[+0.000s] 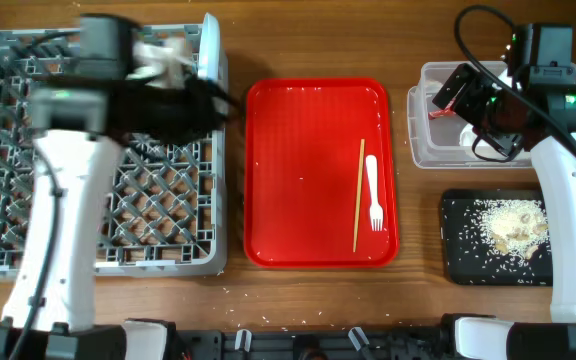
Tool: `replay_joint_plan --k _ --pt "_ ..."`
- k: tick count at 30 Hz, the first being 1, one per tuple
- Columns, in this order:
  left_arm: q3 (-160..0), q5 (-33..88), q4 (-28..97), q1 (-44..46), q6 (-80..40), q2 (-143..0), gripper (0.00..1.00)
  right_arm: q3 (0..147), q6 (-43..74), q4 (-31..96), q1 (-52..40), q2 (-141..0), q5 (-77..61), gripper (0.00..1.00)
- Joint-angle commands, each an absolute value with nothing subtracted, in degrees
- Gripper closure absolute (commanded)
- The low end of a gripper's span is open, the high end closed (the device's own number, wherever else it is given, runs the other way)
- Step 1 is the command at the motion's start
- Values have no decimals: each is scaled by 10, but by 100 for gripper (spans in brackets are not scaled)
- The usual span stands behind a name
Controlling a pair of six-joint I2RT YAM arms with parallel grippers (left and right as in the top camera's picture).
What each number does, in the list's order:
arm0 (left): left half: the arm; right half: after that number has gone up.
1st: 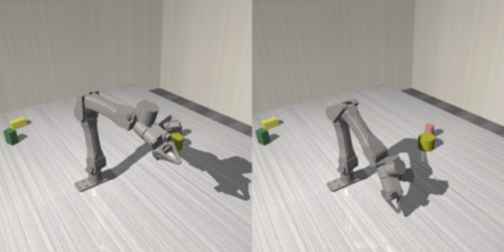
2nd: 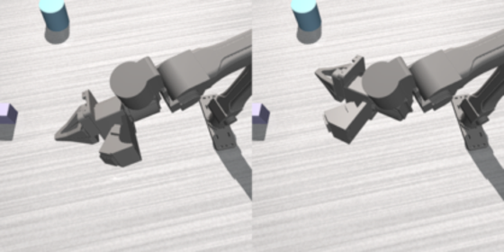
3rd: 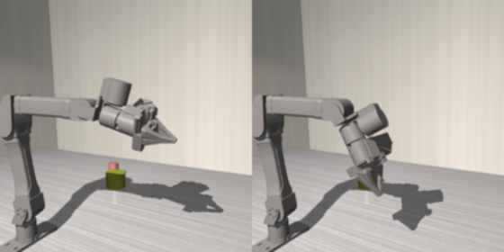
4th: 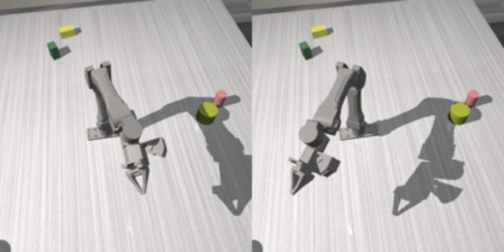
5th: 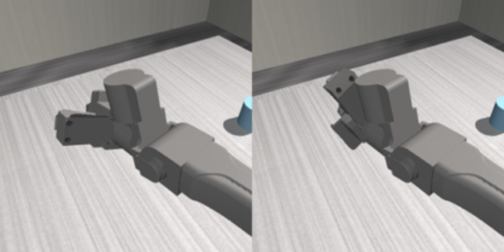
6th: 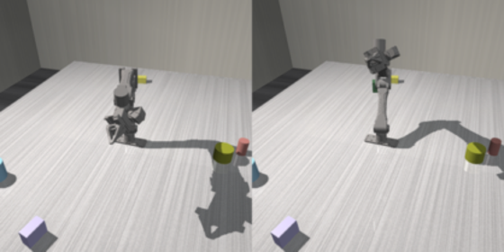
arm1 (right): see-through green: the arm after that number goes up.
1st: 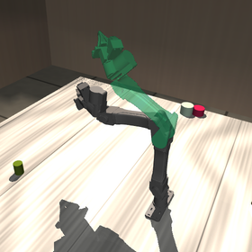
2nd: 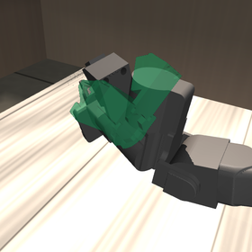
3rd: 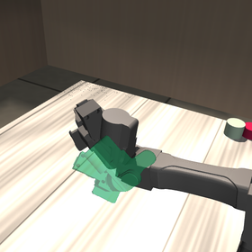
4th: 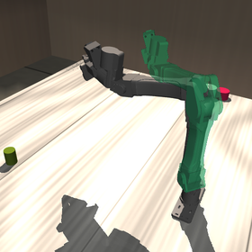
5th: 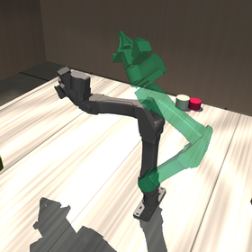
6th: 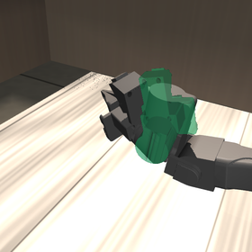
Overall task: Sort waste into correct bins and load items into the dishwasher rack
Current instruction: 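Reach the left gripper to the wooden chopstick on the tray and grasp it, then carry the chopstick into the rack and stand it between the pegs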
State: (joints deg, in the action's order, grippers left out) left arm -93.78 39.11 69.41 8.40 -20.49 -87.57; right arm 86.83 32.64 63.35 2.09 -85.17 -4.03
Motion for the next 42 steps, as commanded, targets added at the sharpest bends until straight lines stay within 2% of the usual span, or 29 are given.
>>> replay_joint_plan --k 1,5,10,12,14,16,20,26,28,30,38,42 --pt "-907 226 631 286 -311 -906 64 876 317 632 21 -850 -43 0" --pt "-902 -34 560 461 -444 -994 60 876 317 632 21 -850 -43 0" --pt "-902 -116 449 547 -473 -1137 61 876 317 632 21 -850 -43 0" --pt "-902 -114 426 553 -494 -1175 62 876 317 632 21 -850 -43 0" --pt "-902 -117 404 554 -502 -1206 59 876 317 632 21 -850 -43 0" --pt "-902 -117 398 554 -502 -1226 64 876 317 632 21 -850 -43 0" --pt "-902 -125 401 554 -502 -1240 67 876 317 632 21 -850 -43 0" --pt "-902 -123 401 555 -502 -1273 64 876 317 632 21 -850 -43 0" --pt "-902 -123 401 557 -502 -1275 73 876 317 632 21 -850 -43 0" --pt "-902 -123 401 558 -502 -1275 96 876 317 632 21 -850 -43 0" --pt "-902 -123 441 552 -502 -1242 96 876 317 632 21 -850 -43 0" --pt "-902 -123 542 516 -497 -1118 96 876 317 632 21 -850 -43 0"
